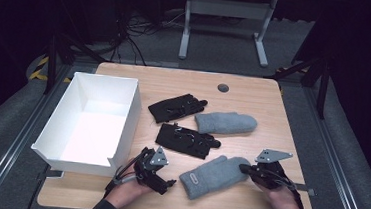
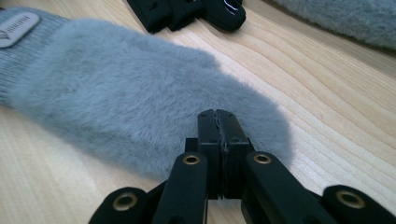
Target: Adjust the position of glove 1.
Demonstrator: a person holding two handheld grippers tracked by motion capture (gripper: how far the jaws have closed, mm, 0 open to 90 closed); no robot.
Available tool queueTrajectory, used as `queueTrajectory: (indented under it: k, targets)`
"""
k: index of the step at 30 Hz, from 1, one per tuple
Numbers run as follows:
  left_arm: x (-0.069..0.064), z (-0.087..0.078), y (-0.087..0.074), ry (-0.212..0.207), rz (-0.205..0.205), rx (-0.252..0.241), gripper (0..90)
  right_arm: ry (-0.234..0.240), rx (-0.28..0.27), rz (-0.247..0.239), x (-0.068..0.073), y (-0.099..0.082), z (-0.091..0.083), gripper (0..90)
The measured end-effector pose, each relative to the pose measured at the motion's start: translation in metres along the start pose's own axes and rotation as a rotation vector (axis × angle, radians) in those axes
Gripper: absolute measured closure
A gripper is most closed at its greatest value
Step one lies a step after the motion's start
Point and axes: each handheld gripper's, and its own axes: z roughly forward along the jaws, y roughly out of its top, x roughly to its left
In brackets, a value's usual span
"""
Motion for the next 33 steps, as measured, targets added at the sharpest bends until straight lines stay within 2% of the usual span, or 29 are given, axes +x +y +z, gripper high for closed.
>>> queueTrajectory:
  k: [9, 13, 16, 19, 24, 25, 27, 33]
  targets:
    - [0.000, 0.000, 0.000, 0.000, 0.000, -0.001, 0.1, -0.009, 0.006, -0.012, -0.003, 0.005, 0.010, 89.7]
    - [0.000, 0.000, 0.000, 0.001, -0.001, -0.001, 0.1, 0.003, -0.008, -0.003, -0.004, 0.005, 0.007, 88.4]
    - [-0.001, 0.000, 0.000, 0.003, -0.005, -0.001, 0.1, 0.008, -0.046, 0.021, -0.005, 0.002, -0.001, 77.7]
    - [-0.002, -0.002, 0.002, 0.006, -0.011, 0.018, 2.0, -0.009, -0.064, 0.044, -0.008, -0.002, -0.007, 68.2]
    - [0.000, -0.007, 0.005, 0.020, -0.022, 0.038, 13.1, -0.078, -0.080, 0.094, -0.020, -0.013, -0.014, 45.0]
    - [0.000, -0.007, 0.005, 0.020, -0.022, 0.038, 15.1, -0.078, -0.080, 0.094, -0.020, -0.013, -0.014, 45.0]
    - [0.001, -0.009, 0.006, 0.033, -0.018, 0.041, 15.7, -0.110, -0.091, 0.114, -0.027, -0.020, -0.018, 37.6]
    - [0.003, -0.013, 0.011, 0.037, -0.020, 0.021, 28.8, -0.142, -0.073, 0.158, -0.043, -0.037, -0.016, 25.8]
